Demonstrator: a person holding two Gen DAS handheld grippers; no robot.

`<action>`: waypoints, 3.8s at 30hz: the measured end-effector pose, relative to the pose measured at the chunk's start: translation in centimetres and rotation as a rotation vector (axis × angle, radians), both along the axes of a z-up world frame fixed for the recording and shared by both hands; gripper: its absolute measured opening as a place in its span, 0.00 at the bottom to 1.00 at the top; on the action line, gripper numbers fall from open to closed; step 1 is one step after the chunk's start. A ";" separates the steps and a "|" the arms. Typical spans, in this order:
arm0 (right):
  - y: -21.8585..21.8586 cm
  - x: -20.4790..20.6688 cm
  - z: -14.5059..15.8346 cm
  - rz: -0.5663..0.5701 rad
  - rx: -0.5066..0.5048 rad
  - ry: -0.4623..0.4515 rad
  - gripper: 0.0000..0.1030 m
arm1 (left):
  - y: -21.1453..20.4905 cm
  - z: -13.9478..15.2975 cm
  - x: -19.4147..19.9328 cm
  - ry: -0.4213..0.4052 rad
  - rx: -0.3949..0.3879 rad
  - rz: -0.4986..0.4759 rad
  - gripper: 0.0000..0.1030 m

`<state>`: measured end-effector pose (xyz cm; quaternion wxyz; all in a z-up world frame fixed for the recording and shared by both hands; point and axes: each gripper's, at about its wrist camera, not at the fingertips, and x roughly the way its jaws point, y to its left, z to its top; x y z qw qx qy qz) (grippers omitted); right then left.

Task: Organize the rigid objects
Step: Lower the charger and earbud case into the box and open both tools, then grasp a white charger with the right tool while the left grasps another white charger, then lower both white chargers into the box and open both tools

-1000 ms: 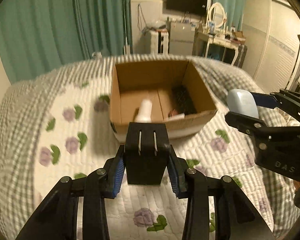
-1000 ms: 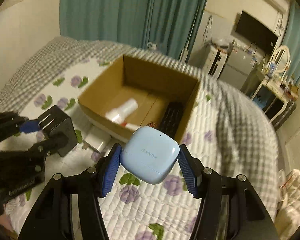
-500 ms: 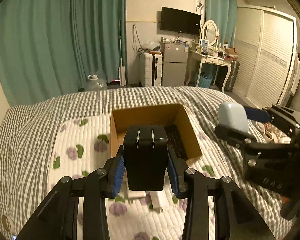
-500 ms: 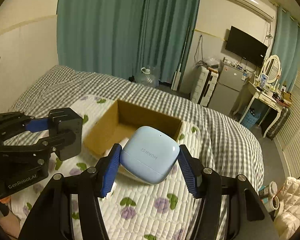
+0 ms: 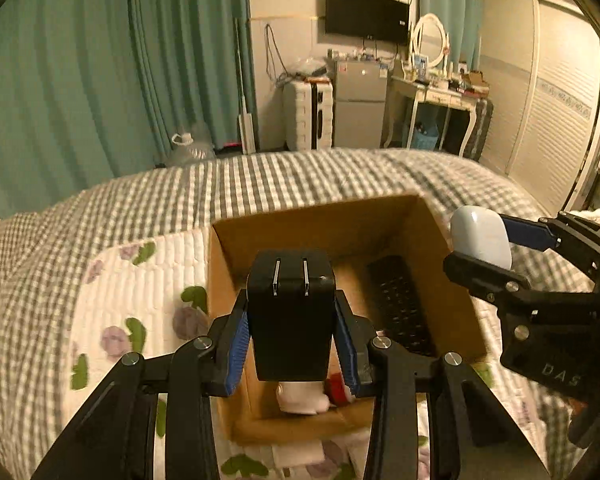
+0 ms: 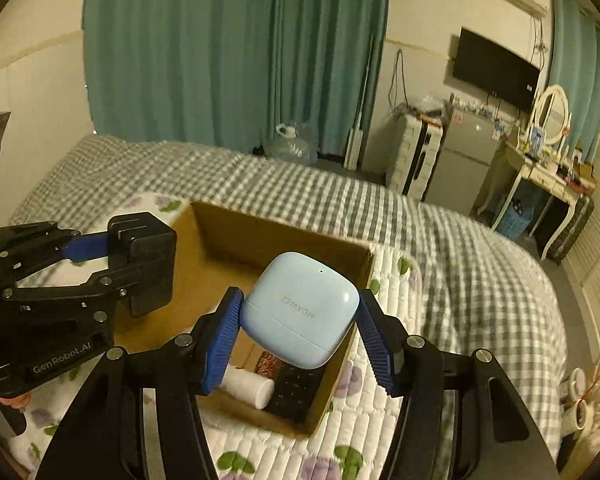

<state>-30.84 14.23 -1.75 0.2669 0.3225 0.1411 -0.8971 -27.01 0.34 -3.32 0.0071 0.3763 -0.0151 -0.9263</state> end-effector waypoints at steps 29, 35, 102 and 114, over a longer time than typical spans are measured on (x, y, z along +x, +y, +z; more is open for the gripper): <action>-2.5 -4.3 -6.6 0.000 0.002 -0.112 0.56 | -2.1 -0.4 1.7 -0.011 -0.009 0.039 0.58; -2.0 -2.3 -3.7 -0.032 0.000 -0.075 0.68 | -3.4 1.5 6.4 0.017 -0.016 0.057 0.77; 6.3 4.2 -16.8 -0.394 -0.098 -0.291 0.39 | 1.1 -15.7 5.4 -0.260 0.045 0.205 0.49; 7.4 7.5 -11.4 -0.367 -0.079 -0.251 0.39 | 1.6 -10.2 11.8 -0.234 0.083 0.167 0.48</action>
